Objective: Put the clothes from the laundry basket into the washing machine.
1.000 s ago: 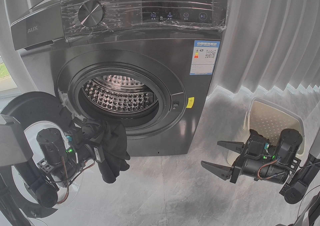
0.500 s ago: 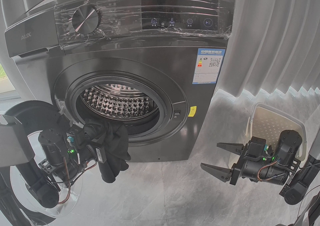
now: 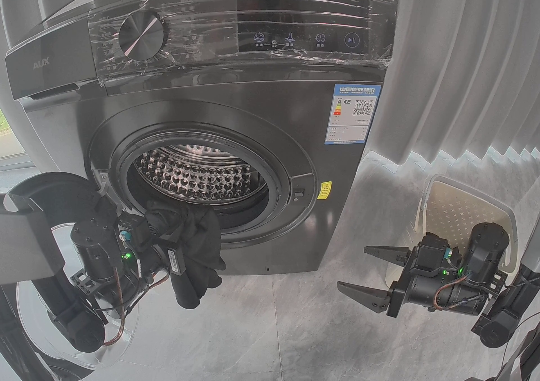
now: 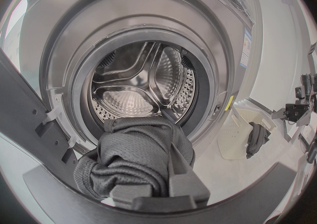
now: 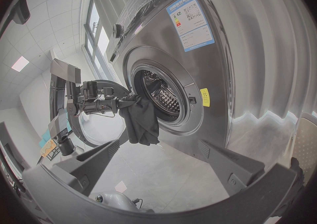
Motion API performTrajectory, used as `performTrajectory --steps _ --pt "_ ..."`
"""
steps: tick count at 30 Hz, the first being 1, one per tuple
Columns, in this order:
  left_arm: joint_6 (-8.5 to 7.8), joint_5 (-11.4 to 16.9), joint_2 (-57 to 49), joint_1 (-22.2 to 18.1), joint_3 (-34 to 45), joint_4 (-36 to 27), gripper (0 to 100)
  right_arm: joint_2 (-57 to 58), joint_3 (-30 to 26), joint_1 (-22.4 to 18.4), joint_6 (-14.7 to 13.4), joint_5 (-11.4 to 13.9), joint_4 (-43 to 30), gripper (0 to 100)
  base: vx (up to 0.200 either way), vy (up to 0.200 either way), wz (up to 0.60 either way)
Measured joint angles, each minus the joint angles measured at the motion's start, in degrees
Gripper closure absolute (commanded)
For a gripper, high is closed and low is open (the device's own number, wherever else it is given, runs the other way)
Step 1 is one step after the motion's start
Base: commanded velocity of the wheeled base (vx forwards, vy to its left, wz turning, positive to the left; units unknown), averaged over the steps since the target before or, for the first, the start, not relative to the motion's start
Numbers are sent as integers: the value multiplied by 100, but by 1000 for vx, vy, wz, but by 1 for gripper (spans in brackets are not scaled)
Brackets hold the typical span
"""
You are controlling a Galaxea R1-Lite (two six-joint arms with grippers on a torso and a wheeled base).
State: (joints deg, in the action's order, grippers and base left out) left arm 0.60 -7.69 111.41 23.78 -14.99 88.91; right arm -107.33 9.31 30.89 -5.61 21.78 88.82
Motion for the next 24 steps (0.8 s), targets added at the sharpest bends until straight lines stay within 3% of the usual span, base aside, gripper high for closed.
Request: performTrajectory --steps 5,24 --pt "16 -2 48 2 -2 0 100 0 -6 0 0 -2 0 0 0 200 0" --pt "33 -2 74 9 -68 2 100 0 -22 11 -2 0 0 0 0 0 0"
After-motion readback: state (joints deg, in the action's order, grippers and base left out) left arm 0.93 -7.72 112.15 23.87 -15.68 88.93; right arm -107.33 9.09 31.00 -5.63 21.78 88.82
